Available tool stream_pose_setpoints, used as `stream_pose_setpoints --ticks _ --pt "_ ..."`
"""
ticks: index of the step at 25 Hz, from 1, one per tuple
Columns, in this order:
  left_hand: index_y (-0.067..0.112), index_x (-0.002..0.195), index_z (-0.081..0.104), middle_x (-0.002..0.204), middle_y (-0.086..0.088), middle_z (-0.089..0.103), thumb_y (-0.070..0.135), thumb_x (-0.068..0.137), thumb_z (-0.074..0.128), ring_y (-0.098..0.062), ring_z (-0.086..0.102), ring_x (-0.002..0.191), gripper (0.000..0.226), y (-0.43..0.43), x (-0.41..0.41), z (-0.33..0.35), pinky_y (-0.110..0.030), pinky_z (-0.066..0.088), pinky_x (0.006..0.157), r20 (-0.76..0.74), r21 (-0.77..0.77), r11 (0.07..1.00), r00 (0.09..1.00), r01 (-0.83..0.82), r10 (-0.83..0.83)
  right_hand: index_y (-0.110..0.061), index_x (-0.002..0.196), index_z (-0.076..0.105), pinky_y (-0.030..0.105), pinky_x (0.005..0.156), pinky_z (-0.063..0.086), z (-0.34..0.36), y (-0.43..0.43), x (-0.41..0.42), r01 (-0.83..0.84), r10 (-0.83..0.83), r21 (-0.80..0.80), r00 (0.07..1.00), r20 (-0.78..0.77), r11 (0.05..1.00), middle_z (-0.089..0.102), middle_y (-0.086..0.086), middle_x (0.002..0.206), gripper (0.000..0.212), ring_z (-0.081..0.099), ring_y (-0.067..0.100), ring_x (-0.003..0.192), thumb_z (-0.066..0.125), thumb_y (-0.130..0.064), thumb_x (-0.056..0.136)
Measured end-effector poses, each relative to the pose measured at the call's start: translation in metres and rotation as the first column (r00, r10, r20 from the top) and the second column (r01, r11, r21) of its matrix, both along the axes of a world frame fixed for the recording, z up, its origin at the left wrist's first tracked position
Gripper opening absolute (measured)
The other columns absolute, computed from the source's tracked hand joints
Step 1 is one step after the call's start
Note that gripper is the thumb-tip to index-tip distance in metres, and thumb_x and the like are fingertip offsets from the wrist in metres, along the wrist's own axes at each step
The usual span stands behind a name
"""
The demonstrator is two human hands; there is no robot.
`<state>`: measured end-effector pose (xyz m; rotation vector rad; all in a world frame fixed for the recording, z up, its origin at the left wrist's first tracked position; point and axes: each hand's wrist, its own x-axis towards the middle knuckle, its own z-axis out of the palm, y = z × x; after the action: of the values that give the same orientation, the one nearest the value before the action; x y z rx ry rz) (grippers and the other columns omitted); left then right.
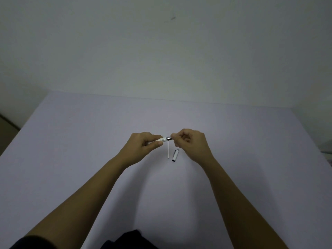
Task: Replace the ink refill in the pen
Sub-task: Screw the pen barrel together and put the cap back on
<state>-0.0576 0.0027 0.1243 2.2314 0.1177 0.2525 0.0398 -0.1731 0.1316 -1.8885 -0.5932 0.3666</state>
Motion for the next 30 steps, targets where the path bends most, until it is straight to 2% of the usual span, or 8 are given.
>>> stream_pose_setpoints --ticks 6,9,12,16,21,23,25,30 --pt "0.026 0.1 0.071 0.069 0.012 0.064 0.026 0.089 0.06 0.002 0.052 0.058 0.016 0.0 -0.004 0.002 -0.006 0.038 0.054 -0.027 -0.117 0.992 0.999 -0.045 0.042 -0.034 0.093 0.064 0.006 0.067 0.049 0.009 -0.001 -0.001 -0.083 0.083 0.022 0.996 0.02 0.996 0.07 -0.015 0.085 0.014 0.067 -0.002 0.077 0.067 -0.028 0.081" --pt "0.028 0.1 0.067 0.07 0.006 0.066 0.019 0.088 0.058 -0.001 0.049 0.054 0.017 0.0 -0.008 0.004 -0.008 0.038 0.051 -0.039 -0.178 0.983 0.998 -0.053 0.047 -0.034 0.082 0.066 0.013 0.071 0.054 0.015 -0.002 0.002 -0.124 0.124 -0.004 0.99 0.065 0.992 0.071 -0.011 0.08 0.016 0.069 0.0 0.075 0.068 -0.019 0.082" --pt "0.028 0.083 0.067 0.058 0.014 0.059 0.016 0.089 0.058 -0.003 0.045 0.048 0.015 0.0 -0.01 0.007 -0.008 0.033 0.046 -0.02 -0.188 0.981 0.999 -0.04 0.036 -0.027 0.074 0.068 0.033 0.073 0.06 0.017 0.002 0.004 -0.074 0.082 -0.068 0.99 0.115 0.995 0.072 0.0 0.071 0.009 0.071 0.009 0.067 0.066 -0.031 0.083" --pt "0.027 0.084 0.068 0.057 0.019 0.06 0.019 0.09 0.058 -0.003 0.045 0.048 0.013 0.001 -0.01 0.012 -0.009 0.033 0.046 -0.011 -0.179 0.983 0.999 -0.053 0.052 -0.029 0.095 0.063 0.017 0.072 0.057 0.018 0.002 0.002 -0.114 0.114 -0.002 0.987 0.118 0.993 0.069 -0.008 0.086 0.022 0.069 0.006 0.078 0.074 -0.025 0.076" --pt "0.027 0.083 0.067 0.056 0.022 0.058 0.017 0.09 0.058 -0.003 0.044 0.047 0.015 0.001 -0.012 0.013 -0.008 0.032 0.045 -0.015 -0.19 0.981 0.999 -0.031 0.029 -0.03 0.071 0.065 0.018 0.06 0.053 0.019 0.003 0.003 -0.09 0.099 -0.06 0.979 0.179 0.994 0.069 -0.005 0.065 0.012 0.07 0.012 0.065 0.068 -0.028 0.082" --pt "0.026 0.084 0.067 0.058 0.023 0.06 0.017 0.09 0.058 -0.003 0.045 0.048 0.014 0.0 -0.012 0.013 -0.008 0.033 0.046 -0.016 -0.189 0.982 1.0 -0.03 0.027 -0.029 0.082 0.066 0.012 0.063 0.052 0.019 0.002 0.003 -0.125 0.131 -0.056 0.981 0.144 0.991 0.069 -0.008 0.072 0.005 0.069 0.008 0.07 0.07 -0.03 0.079" --pt "0.025 0.086 0.068 0.058 0.02 0.06 0.019 0.09 0.058 -0.003 0.045 0.048 0.012 -0.001 -0.012 0.013 -0.008 0.033 0.046 -0.013 -0.18 0.983 0.999 -0.031 0.029 -0.03 0.097 0.063 0.01 0.071 0.053 0.021 0.0 0.002 -0.16 0.158 0.004 0.978 0.14 0.987 0.068 -0.012 0.085 0.024 0.068 0.003 0.079 0.074 -0.023 0.076" --pt "0.026 0.09 0.069 0.065 0.008 0.062 0.019 0.09 0.058 -0.003 0.044 0.049 0.012 -0.001 -0.011 0.013 -0.008 0.033 0.046 -0.01 -0.212 0.977 1.0 -0.027 0.026 -0.033 0.074 0.067 0.017 0.061 0.052 0.023 -0.001 0.008 -0.115 0.121 -0.039 0.968 0.218 0.993 0.07 -0.003 0.067 0.01 0.068 0.006 0.063 0.07 -0.026 0.08"
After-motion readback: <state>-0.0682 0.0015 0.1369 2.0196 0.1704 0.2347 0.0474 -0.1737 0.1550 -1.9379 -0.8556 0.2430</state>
